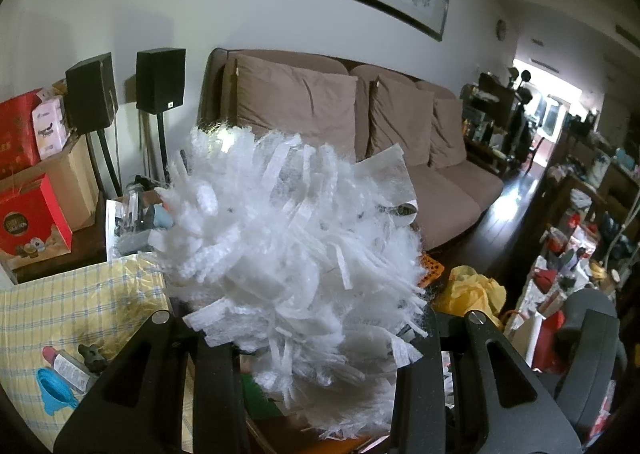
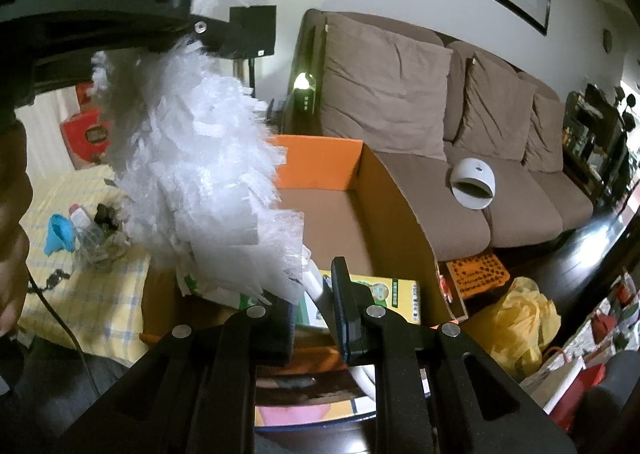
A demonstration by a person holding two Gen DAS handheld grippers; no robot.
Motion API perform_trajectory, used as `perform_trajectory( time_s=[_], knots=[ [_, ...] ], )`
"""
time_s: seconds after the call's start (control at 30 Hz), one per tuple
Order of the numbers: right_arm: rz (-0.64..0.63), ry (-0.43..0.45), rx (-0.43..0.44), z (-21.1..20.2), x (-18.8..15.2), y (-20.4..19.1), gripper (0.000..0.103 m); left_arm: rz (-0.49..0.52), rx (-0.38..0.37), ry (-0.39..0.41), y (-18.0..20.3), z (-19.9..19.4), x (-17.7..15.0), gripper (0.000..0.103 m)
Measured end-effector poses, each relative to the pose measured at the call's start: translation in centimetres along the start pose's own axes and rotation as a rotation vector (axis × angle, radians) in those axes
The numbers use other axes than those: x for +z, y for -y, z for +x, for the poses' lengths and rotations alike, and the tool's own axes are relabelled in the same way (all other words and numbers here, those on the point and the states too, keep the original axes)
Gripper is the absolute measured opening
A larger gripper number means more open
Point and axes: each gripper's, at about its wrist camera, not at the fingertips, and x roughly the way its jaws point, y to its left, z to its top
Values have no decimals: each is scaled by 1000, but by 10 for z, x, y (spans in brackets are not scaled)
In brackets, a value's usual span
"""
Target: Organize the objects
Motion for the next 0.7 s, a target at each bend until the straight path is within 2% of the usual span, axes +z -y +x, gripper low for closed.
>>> perform_trajectory(
  time_s=[0.37,0.7],
  knots=[
    [25,13,9,2,1,2,17,3,-10,-11,-9,-7,-4,32],
    [-28,103,-24,-14,8,-14,17,3,-18,47,-21,-37,-1,33]
  ],
)
